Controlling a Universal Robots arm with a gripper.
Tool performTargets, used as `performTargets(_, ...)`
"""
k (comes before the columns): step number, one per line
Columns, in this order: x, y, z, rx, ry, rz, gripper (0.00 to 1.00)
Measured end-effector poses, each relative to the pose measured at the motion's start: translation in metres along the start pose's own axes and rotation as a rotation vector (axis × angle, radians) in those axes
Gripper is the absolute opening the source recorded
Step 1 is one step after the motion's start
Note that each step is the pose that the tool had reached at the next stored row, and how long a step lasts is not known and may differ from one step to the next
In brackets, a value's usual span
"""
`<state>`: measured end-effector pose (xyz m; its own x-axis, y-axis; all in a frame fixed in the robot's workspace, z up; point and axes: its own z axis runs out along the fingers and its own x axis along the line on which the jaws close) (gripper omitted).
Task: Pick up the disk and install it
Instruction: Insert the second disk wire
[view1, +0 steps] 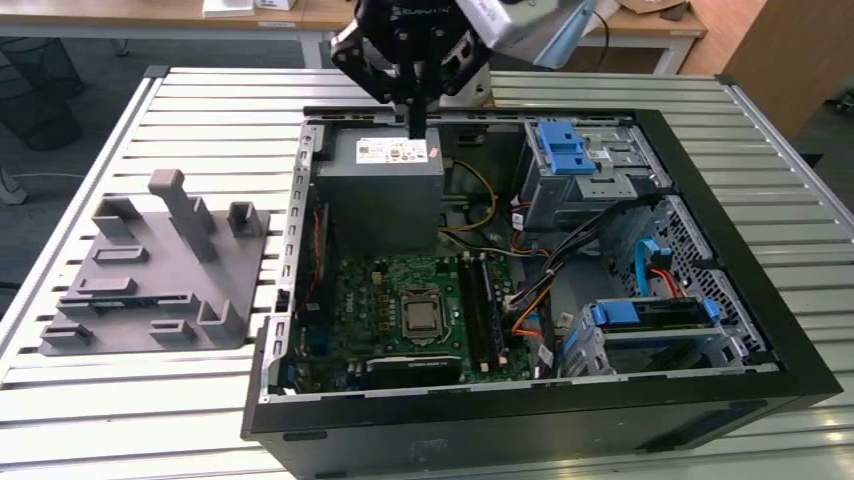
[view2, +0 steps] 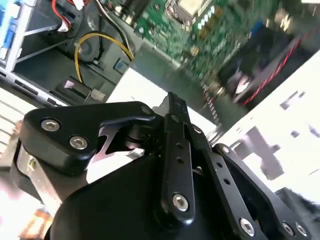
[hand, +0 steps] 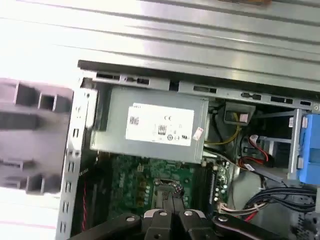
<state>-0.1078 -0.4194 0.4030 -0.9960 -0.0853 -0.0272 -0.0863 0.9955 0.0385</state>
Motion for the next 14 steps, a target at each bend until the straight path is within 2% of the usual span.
performTargets(2, 0.0084, 0.0138, 0.0065, -0.0010, -0.0025, 0.105, 0.11)
performTargets(4, 0.0121, 0.0204, 0.0098, -0.0017, -0.0039, 0.155, 0.11)
performTargets(14, 0.0126, 0.0212, 0.0102, -0.0017, -0.0039, 0.162, 0.11)
